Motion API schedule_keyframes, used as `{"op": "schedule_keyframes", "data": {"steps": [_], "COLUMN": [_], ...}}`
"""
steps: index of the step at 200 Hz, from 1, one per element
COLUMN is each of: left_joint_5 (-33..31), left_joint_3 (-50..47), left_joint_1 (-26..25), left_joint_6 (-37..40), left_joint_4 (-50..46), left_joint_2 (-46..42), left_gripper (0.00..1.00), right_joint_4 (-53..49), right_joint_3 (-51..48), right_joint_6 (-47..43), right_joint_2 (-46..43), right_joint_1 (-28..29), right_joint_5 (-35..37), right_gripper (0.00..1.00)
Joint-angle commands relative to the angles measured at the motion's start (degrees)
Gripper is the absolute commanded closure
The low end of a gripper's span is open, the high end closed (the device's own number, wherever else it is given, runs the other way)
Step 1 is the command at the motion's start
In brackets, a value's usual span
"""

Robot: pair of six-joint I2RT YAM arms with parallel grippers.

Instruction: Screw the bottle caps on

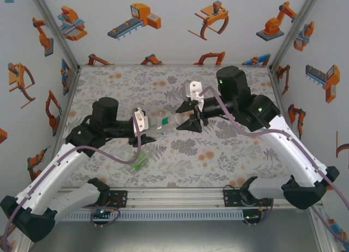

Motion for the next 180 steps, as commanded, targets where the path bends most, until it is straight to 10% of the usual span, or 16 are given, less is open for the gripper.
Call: {"op": "schedule_keyframes", "data": {"steps": [1,87,180], "left_joint_5": [1.52,1.34,-0.67], "left_joint_3": [0.73,0.83,0.32], "left_joint_1": [-0.25,-0.18,-0.35], "left_joint_6": [-0.16,-0.2,-1.93], "left_joint_4": [0.23,0.24,2.13], "left_joint_2": [0.03,0.36,0.2], "left_gripper": [1.0,1.0,1.0], "right_joint_4": [0.5,1.94,15.21], "right_joint_3": [0.03,-1.87,-12.66], "right_joint_6": [1.04,14.19,91.32], "right_joint_2": [-1.06,-1.5,-4.12], "right_joint_1": [0.48,0.74,1.8], "right_joint_5": [-0.55,2.12,21.52], "right_gripper": [0.47,0.71,0.95]}}
